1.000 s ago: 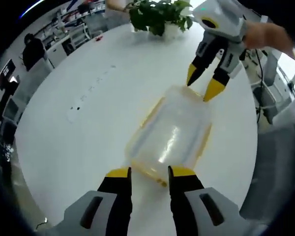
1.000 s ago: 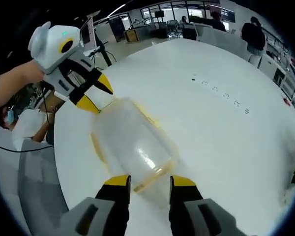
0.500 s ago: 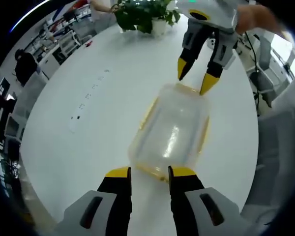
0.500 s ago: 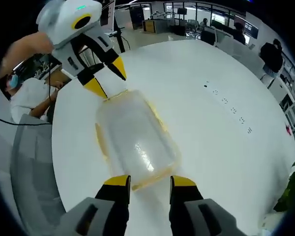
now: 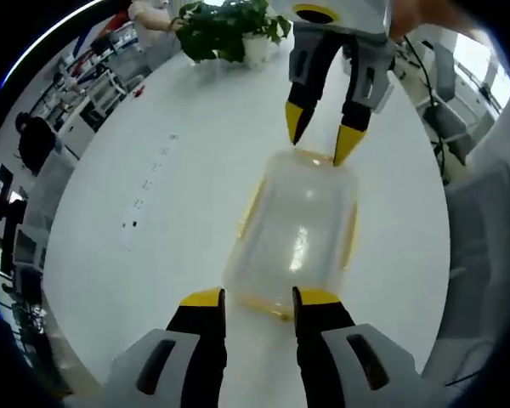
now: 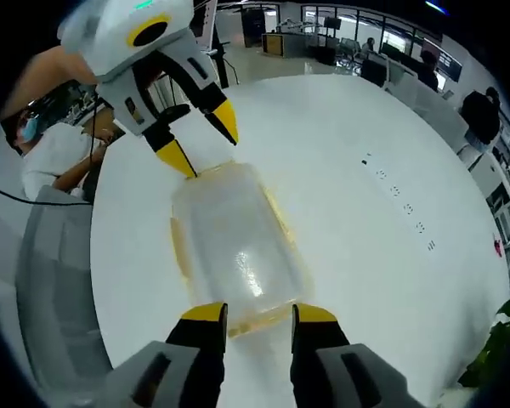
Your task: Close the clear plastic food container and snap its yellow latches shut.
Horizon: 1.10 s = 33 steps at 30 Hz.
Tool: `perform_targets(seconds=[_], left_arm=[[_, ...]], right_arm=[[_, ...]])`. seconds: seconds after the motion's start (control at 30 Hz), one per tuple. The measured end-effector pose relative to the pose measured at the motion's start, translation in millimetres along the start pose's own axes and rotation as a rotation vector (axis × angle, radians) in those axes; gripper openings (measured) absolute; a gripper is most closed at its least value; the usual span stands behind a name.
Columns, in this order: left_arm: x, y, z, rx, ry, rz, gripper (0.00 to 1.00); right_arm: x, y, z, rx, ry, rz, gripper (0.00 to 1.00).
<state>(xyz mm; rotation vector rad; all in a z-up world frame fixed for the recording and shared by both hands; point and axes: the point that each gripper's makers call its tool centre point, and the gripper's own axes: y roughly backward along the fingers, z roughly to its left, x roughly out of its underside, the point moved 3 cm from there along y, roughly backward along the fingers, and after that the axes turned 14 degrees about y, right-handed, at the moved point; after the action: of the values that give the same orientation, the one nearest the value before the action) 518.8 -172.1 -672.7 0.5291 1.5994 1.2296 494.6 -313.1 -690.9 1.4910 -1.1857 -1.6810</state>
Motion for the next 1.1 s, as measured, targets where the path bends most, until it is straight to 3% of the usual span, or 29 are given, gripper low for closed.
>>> perform_targets(seconds=[0.57, 1.1], left_arm=[[-24.1, -6.4, -17.7, 0.053, -0.090, -0.046, 0.32], [-27.7, -14.0, -21.9, 0.059, -0.099, -0.053, 0.31]], right_arm=[[-18.9, -7.4, 6.7, -0.035, 0.072, -0.019, 0.20], [-30.8, -15.3, 8.6, -0.050, 0.069, -0.050, 0.21]])
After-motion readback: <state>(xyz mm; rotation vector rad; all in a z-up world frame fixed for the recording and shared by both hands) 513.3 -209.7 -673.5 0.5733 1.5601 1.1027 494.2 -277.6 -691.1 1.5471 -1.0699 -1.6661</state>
